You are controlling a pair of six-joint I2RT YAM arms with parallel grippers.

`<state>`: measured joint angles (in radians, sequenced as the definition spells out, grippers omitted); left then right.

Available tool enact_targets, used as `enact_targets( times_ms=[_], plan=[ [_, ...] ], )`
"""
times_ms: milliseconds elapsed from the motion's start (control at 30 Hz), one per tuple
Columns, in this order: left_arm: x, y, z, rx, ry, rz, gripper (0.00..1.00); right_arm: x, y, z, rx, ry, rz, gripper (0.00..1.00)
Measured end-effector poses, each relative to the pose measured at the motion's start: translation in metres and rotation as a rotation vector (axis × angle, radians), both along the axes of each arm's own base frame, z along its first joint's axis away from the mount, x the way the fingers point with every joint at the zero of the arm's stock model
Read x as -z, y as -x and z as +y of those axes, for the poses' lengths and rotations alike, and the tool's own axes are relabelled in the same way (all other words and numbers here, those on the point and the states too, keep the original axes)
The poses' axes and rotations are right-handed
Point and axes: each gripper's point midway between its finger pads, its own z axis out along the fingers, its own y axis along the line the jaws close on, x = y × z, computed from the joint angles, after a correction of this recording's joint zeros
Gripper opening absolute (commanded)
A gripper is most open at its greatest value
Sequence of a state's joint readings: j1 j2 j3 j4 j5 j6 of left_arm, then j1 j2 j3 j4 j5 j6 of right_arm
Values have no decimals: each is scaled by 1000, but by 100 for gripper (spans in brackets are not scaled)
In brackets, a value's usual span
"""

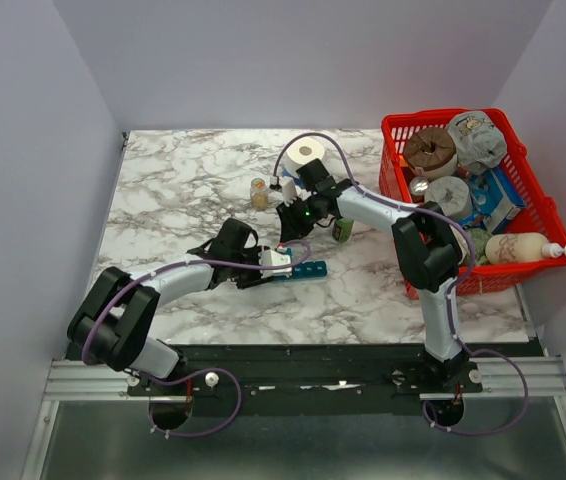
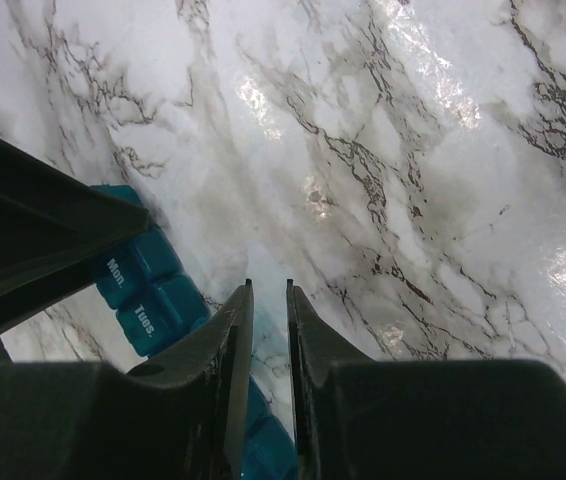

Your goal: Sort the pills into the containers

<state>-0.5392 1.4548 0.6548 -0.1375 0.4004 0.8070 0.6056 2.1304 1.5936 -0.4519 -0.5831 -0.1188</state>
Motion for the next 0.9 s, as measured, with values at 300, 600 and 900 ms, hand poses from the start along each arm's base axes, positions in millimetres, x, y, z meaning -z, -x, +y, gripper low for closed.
enact_targets(
  times_ms=[300, 600, 900],
  plan=[
    [0, -1, -1, -8, 2, 12, 2, 0, 8, -4, -67, 21, 5, 25],
    [1, -3, -3, -14, 3, 26, 2, -12, 26, -9, -155, 11, 24, 24],
    [1, -4, -4, -23, 3, 37, 2, -27, 38, -12, -206, -11, 29, 23]
  ],
)
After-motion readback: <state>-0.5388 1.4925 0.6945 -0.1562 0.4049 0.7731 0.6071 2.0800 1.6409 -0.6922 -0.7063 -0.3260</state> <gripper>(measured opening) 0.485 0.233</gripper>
